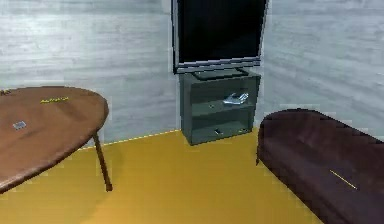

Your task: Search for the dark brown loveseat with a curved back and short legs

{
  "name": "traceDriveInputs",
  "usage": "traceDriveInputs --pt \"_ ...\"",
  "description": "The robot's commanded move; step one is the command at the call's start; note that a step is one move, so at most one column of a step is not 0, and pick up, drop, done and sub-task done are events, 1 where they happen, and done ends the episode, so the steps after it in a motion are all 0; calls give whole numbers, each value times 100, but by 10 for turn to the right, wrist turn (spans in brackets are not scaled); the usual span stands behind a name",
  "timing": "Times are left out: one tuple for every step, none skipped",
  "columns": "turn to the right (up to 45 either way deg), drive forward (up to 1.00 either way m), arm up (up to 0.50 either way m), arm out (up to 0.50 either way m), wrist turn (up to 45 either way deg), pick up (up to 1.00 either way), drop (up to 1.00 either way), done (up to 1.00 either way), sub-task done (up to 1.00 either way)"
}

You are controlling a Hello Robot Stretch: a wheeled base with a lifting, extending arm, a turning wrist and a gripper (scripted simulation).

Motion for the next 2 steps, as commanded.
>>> traceDriveInputs --pt "390 0 0 0 0 0 0 0 0" --pt "0 0 0 0 0 0 0 100 0"
